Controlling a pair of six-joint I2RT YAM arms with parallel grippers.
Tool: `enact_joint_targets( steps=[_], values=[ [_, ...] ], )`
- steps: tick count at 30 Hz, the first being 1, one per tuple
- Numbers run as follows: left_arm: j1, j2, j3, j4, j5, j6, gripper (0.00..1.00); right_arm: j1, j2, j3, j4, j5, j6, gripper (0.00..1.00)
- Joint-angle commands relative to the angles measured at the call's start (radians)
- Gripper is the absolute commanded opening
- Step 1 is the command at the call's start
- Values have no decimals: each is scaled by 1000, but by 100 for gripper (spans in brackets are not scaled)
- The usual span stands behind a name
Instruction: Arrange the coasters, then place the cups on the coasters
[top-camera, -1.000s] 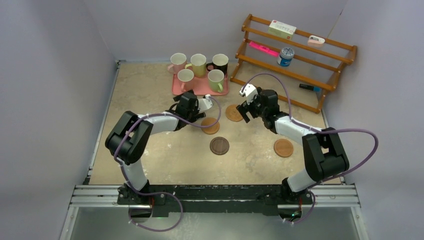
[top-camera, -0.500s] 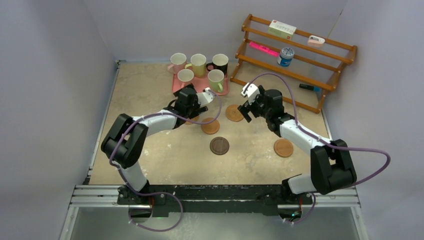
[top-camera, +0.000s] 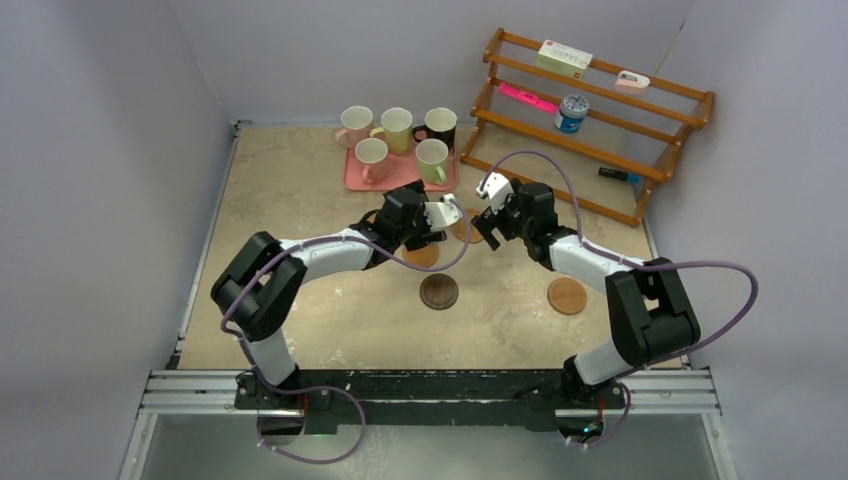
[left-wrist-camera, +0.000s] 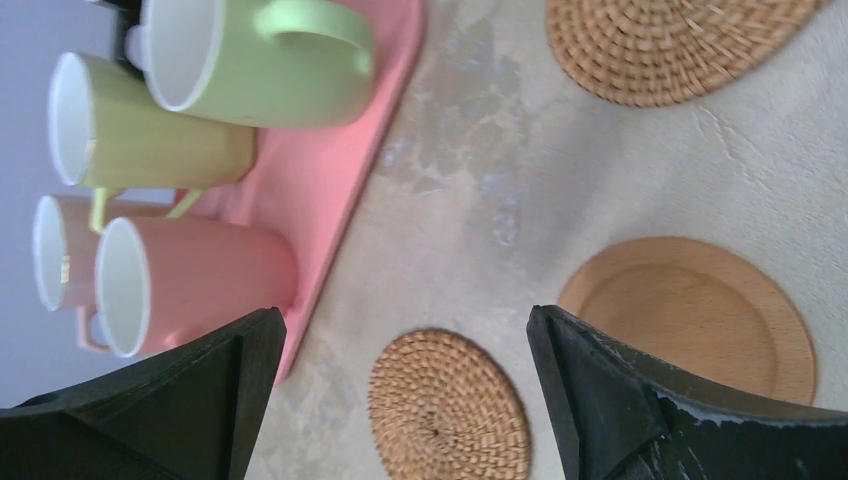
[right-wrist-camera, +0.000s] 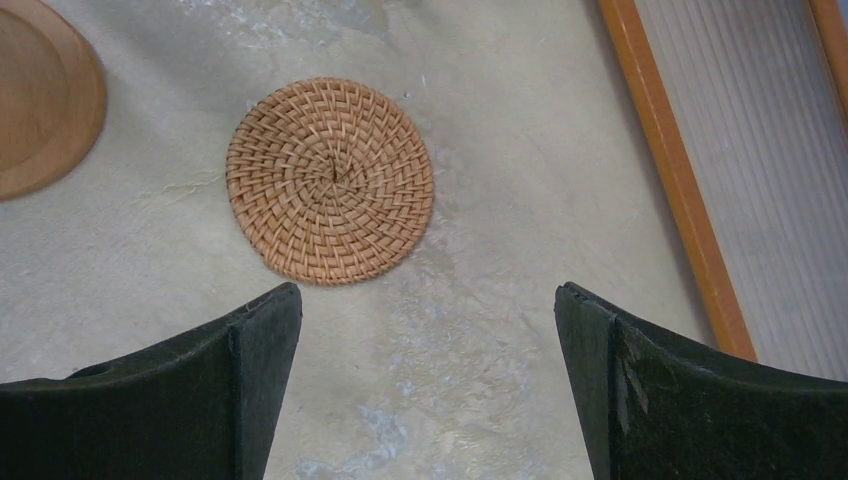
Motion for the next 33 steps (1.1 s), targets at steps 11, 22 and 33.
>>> enact_joint_targets(
  steps=[11,22,33],
  values=[
    [-16,77,-17,-61,166,-42,100,7,68,83,44,35,41,98],
    [-20,-126,-244,-147,207,-5,100,17,174,137,65,69,58,98],
    [-5,-388,-462,-189,158,-3,100,63,273,200,74,124,70,98]
  ],
)
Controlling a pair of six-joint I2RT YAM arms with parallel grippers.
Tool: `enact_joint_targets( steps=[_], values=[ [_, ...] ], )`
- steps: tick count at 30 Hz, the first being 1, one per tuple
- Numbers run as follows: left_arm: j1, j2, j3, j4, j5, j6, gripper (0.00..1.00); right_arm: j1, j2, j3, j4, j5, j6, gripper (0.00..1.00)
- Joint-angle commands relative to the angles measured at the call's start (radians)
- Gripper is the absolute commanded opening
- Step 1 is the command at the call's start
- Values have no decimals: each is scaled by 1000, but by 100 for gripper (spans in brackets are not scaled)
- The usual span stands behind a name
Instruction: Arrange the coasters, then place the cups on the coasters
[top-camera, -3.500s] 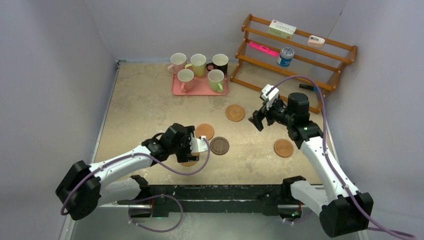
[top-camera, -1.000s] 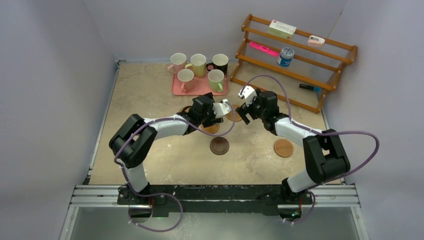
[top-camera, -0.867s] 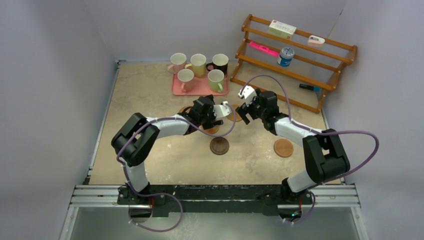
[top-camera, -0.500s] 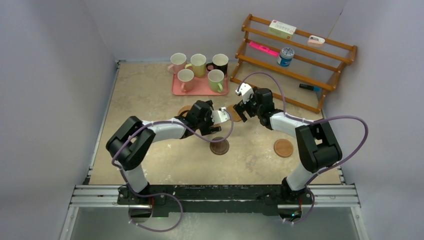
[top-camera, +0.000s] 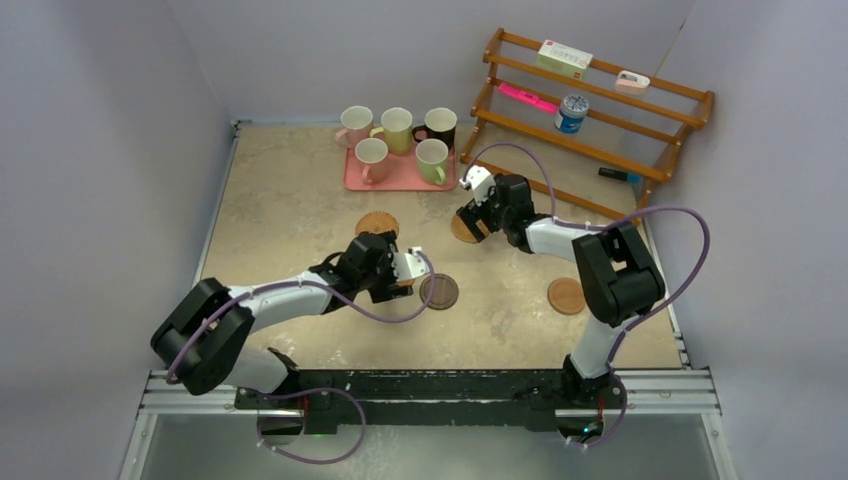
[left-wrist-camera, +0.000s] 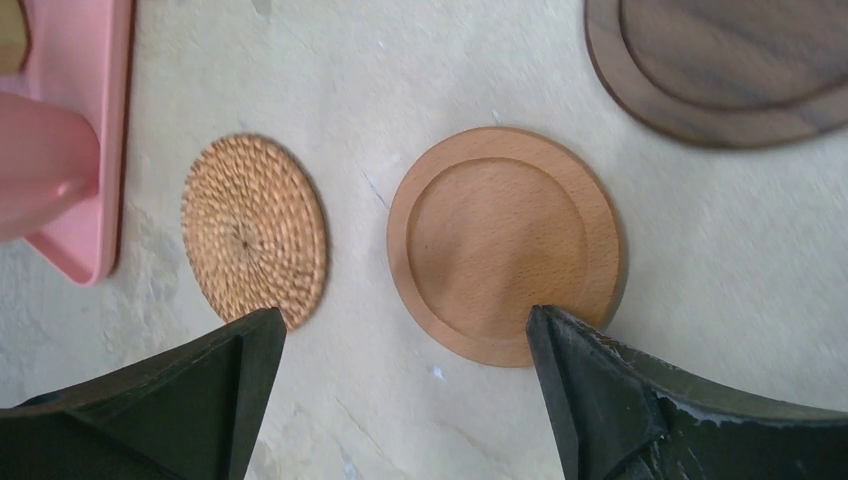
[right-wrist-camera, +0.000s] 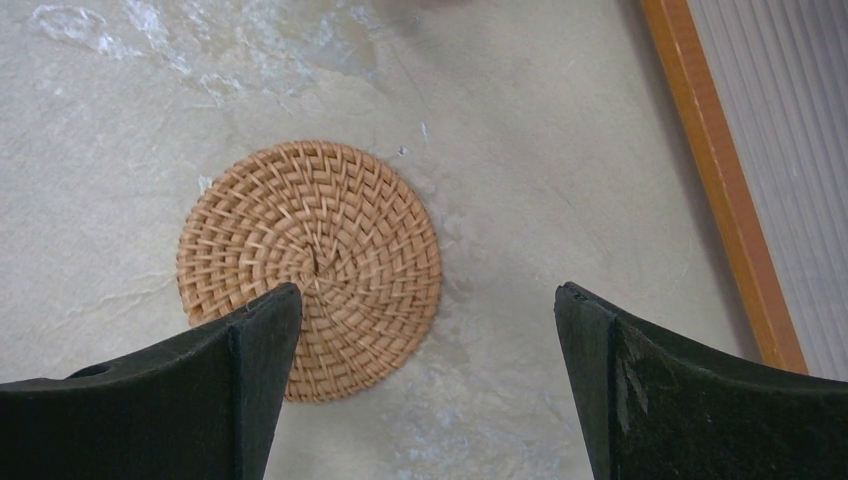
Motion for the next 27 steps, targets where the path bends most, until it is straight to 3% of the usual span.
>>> enact_joint_targets(
  steps=[1,14,20,27],
  values=[
    [14,-96,-61,-91,-3,4,100,25,28,54,29,51,18,98],
    [162,-410,-187,-256,-88,24,100,58,46,63,-36,68,-8,98],
    [202,-474,-201,-275,-146,20,100,67,21,39,-63,77,-18,98],
    [210,-521,-146,-299,-78,5,100,72,7,24,-87,43,-25,98]
  ],
)
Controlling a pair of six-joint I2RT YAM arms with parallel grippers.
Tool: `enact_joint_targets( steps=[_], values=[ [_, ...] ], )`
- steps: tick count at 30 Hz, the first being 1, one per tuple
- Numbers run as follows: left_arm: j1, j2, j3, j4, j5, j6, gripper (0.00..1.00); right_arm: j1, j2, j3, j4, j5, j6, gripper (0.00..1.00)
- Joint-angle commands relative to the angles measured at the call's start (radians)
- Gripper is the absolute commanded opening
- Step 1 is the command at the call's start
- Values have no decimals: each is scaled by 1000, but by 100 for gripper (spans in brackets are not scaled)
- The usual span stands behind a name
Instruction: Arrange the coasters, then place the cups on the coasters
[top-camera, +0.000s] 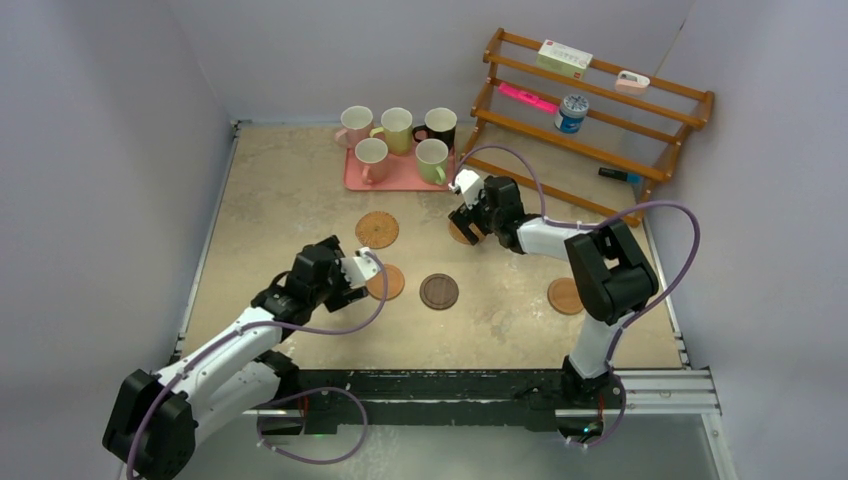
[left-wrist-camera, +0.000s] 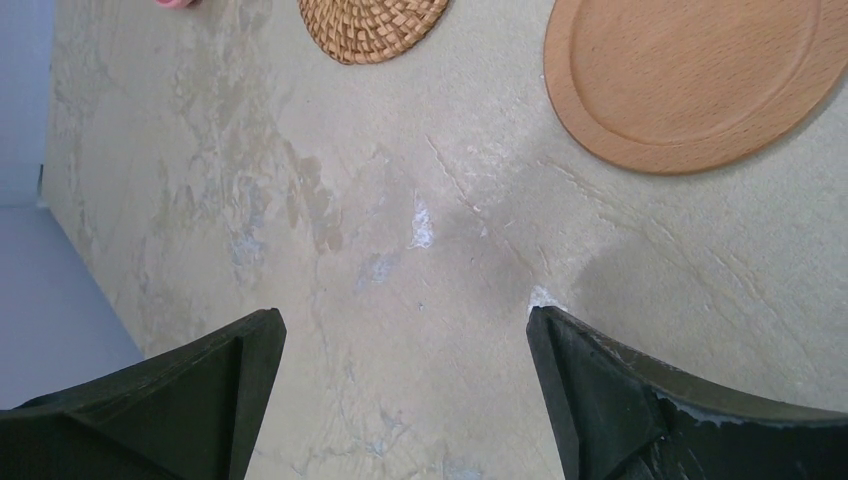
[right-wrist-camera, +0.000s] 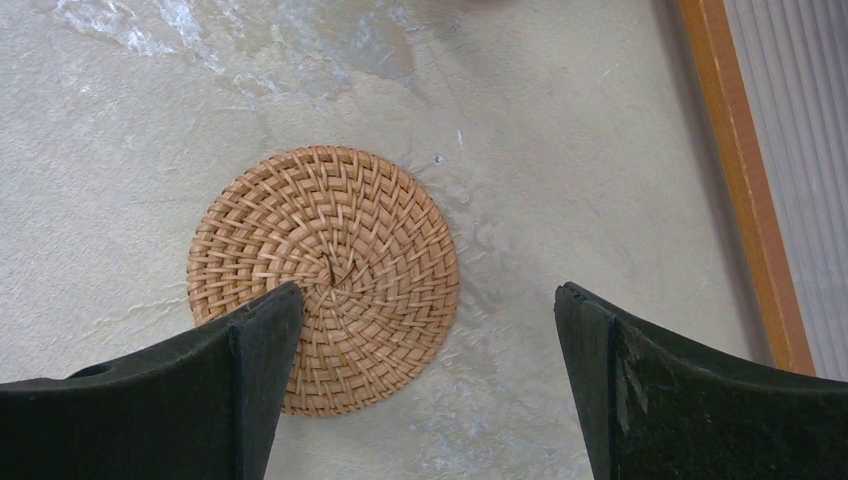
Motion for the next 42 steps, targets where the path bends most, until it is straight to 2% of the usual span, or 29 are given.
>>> enact_joint_targets(
  steps=[1,8,13,17,24,29,36,40,42],
  values=[
    [7,-4,59,-7,44,-9,100,13,-32,-11,-60,-27,-13,98],
    [7,81,124,48,132,-34,100,21,-48,-14,-55,-3,-13,98],
    [5,167,185,117,239,-48,100,21,-115,21,-73,14,-7,98],
    [-10,255,261,110,303,-61,100,21,-170,61,-114,14,-7,98],
    [-156,417,267,174,204,-48,100,21,-268,49,-162,39,-9,98],
    [-191,515,248,232,124,-43,100,21,-358,12,-185,40,-10,98],
    [-177,479,167,159,21,-26,100,21,-470,-9,-236,-29,4,98],
    [-56,411,120,53,114,-36,100,21,-498,-7,-245,-66,11,98],
    [-24,364,72,49,78,-2,100,22,-501,-6,-240,-80,16,98]
  ],
)
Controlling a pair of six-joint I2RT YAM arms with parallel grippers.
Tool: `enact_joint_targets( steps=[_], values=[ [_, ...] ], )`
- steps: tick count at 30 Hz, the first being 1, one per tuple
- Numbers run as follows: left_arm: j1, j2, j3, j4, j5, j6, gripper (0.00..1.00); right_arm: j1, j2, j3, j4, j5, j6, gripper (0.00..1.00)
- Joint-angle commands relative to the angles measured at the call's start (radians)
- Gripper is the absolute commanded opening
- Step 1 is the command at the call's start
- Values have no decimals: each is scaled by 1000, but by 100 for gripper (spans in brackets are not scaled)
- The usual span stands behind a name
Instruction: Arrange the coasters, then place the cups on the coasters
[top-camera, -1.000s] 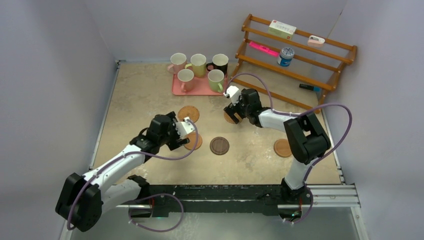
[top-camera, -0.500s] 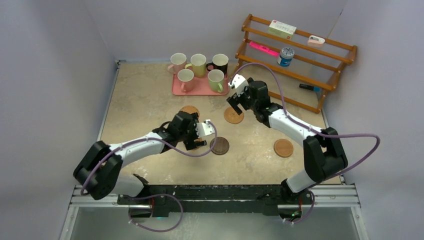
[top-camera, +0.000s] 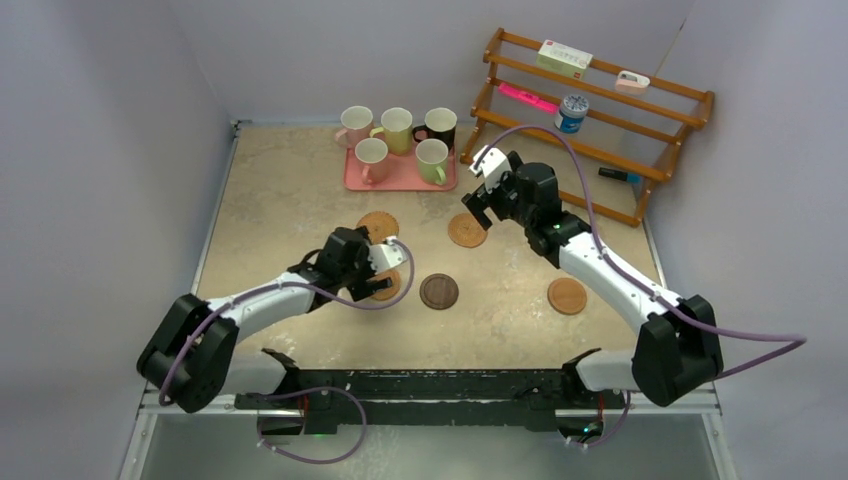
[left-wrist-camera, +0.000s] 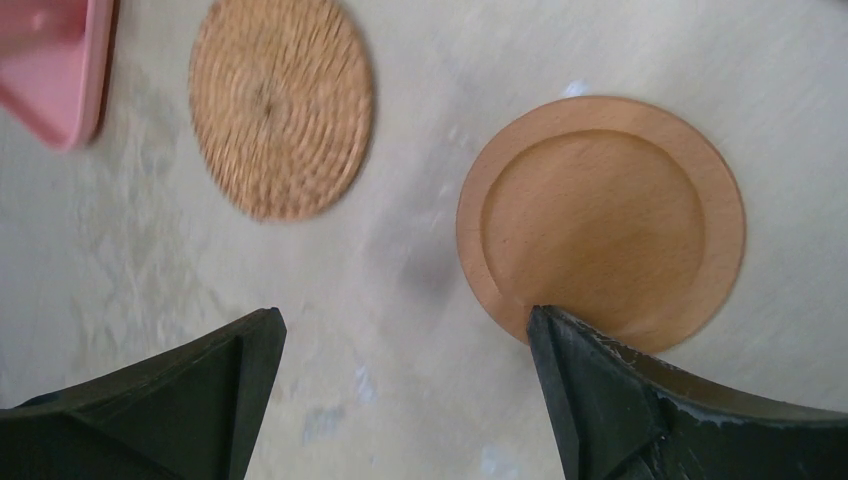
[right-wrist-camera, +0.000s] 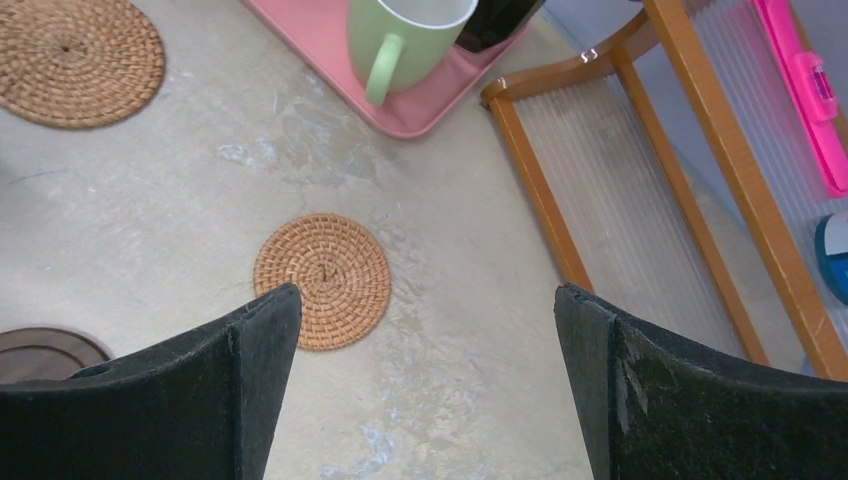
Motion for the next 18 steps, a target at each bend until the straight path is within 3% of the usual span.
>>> enact_joint_targets(
  steps=[1,4,10,18],
  values=[
    [91,-93,-105,-123,-48,47,100,4,-23,-3,-14,-60,21,98],
    [129,-162,-138,-150,-63,72,100,6,-9,3,-15,-86,28,98],
    [205,-155,-202,-138,-76,133,100,20,29,5,-8,-123,4,98],
    [420,-208,-205,-202,25,258,100,93,79,-63,-19,-184,-123,98]
  ],
)
